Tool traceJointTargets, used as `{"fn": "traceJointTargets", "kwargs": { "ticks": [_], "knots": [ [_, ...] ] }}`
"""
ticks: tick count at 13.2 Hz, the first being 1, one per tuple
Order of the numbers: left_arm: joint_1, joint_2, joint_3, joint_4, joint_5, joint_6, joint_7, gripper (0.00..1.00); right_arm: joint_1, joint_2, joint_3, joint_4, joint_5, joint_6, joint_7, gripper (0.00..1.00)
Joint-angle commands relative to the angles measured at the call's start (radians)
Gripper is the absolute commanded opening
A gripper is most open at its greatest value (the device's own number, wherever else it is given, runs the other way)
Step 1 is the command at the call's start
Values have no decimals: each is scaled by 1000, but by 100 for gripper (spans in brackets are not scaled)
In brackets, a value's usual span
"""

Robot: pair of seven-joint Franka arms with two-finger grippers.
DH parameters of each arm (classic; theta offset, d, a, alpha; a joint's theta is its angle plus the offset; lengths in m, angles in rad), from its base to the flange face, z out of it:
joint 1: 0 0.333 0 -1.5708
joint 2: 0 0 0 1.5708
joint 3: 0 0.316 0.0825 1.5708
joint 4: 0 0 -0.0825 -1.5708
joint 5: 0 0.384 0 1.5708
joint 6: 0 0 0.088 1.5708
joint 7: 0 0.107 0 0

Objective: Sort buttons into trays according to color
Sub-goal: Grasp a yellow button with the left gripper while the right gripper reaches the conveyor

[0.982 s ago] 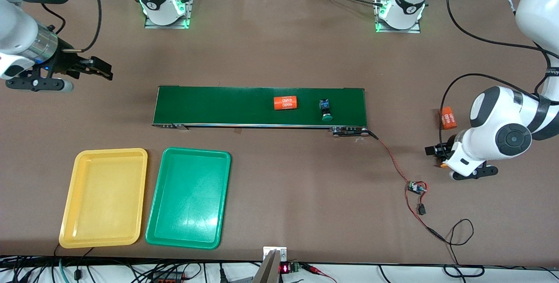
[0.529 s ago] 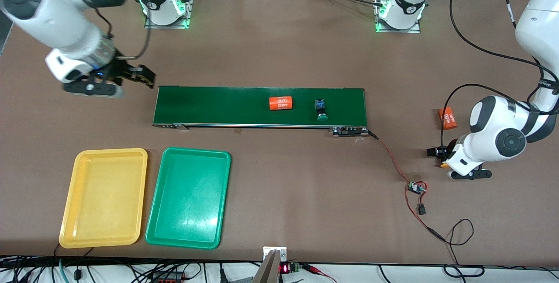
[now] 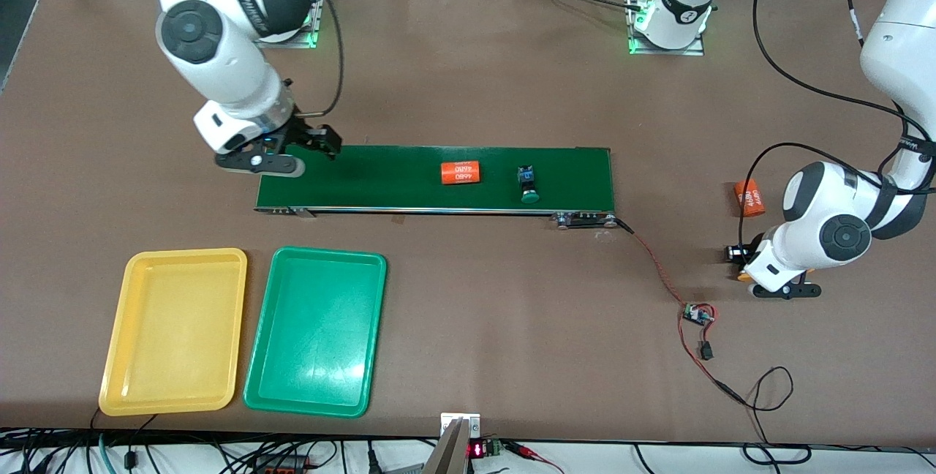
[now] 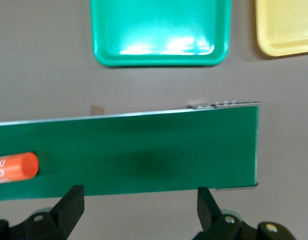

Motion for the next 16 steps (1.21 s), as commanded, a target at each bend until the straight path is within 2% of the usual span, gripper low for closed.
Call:
{"fn": "traceJointTargets", "kwargs": {
  "ticks": [1,2,4,6,8,9,12,14,16],
  "knots": [
    [6,-14,-28,-1,8,-11,1,17,24,2,56,-2,5,25,100,100],
    [8,-29,-62,-1,7,-49,2,17,24,15,82,-2,2,51,167,100],
    [31,-37,-219,1,7,-206,-6,18,22,54,137,0,-1,96,212,100],
    [32,-34,-368,1,5,-325,-160,20,29,86,167,3,-9,132,276,100],
    [17,-27,-479,-11,-71,-353,-304,21,30,115,196,8,-38,162,356,100],
    [-6,-25,-490,-26,-122,-344,-338,21,39,132,199,18,-46,171,390,100],
    [-145,-22,-487,-59,-138,-274,-491,23,59,172,199,37,-98,173,450,100],
    [-217,-20,-478,-86,-136,-250,-587,24,55,177,197,37,-98,174,448,100],
    [-239,-14,-469,-151,-133,-189,-642,24,50,175,197,38,-98,173,448,100]
  ]
}}
